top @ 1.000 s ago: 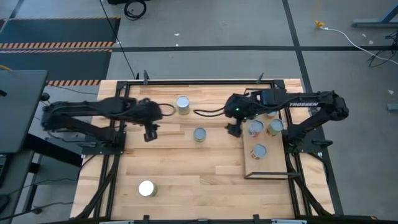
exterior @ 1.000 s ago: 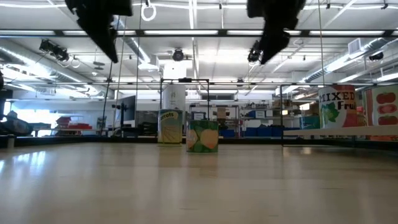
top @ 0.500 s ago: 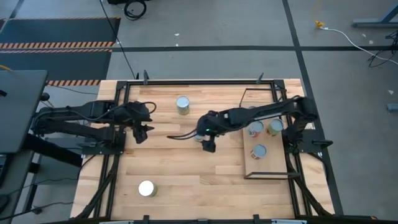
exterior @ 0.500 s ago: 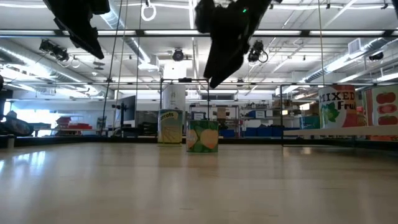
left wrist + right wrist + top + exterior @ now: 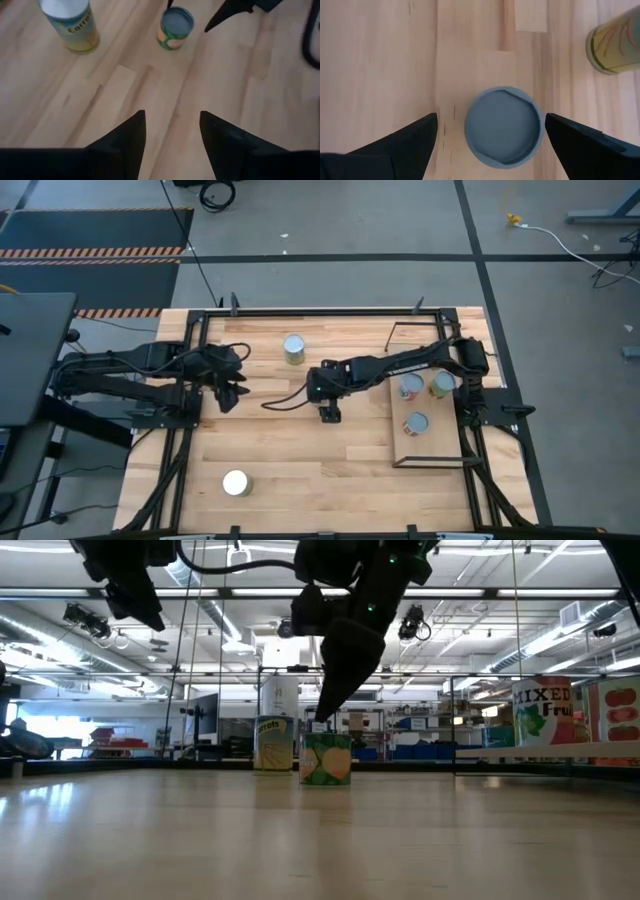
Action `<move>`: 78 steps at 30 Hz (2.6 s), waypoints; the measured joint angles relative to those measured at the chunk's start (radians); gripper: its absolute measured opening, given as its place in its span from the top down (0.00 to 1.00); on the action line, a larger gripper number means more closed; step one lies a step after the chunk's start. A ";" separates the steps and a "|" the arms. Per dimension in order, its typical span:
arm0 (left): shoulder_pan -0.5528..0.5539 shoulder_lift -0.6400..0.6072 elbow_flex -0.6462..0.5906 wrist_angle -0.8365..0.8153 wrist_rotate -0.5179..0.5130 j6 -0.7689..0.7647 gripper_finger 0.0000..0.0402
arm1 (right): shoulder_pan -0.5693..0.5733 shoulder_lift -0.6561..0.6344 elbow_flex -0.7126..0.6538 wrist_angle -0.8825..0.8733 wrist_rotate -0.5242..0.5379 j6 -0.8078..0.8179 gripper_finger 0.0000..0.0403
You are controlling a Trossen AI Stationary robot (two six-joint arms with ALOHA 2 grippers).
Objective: Pick and place cans onto a shelf
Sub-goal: Put the canned peaches on the shelf
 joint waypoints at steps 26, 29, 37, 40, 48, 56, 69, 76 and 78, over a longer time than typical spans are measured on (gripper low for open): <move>-0.062 0.001 0.000 0.026 0.054 -0.114 0.53 | -0.057 0.105 0.001 0.040 -0.123 -0.018 0.02; -0.062 0.001 0.000 0.056 0.006 -0.121 0.53 | -0.058 0.109 0.000 0.031 -0.120 0.010 0.06; -0.062 0.001 0.000 0.197 -0.266 -0.222 0.53 | -0.063 0.087 0.000 -0.012 -0.128 0.155 0.30; -0.062 0.001 0.000 0.257 -0.262 -0.186 0.53 | -0.058 0.022 0.000 -0.095 -0.153 0.269 0.30; -0.062 0.000 0.000 0.278 -0.199 -0.036 0.53 | 0.036 -0.202 0.000 -0.288 -0.034 0.696 0.30; -0.062 0.001 0.000 0.276 -0.185 0.092 0.53 | 0.196 -0.393 0.000 -0.465 0.021 1.093 0.29; -0.062 0.001 0.000 0.252 -0.199 0.117 0.53 | 0.345 -0.584 -0.065 -0.871 0.150 1.245 0.29; -0.062 0.016 -0.001 0.248 -0.268 0.079 0.53 | 0.402 -0.822 -0.303 -0.840 0.128 1.350 0.29; -0.062 0.025 0.000 0.255 -0.269 0.054 0.53 | 0.430 -0.871 -0.365 -0.809 0.107 1.283 0.29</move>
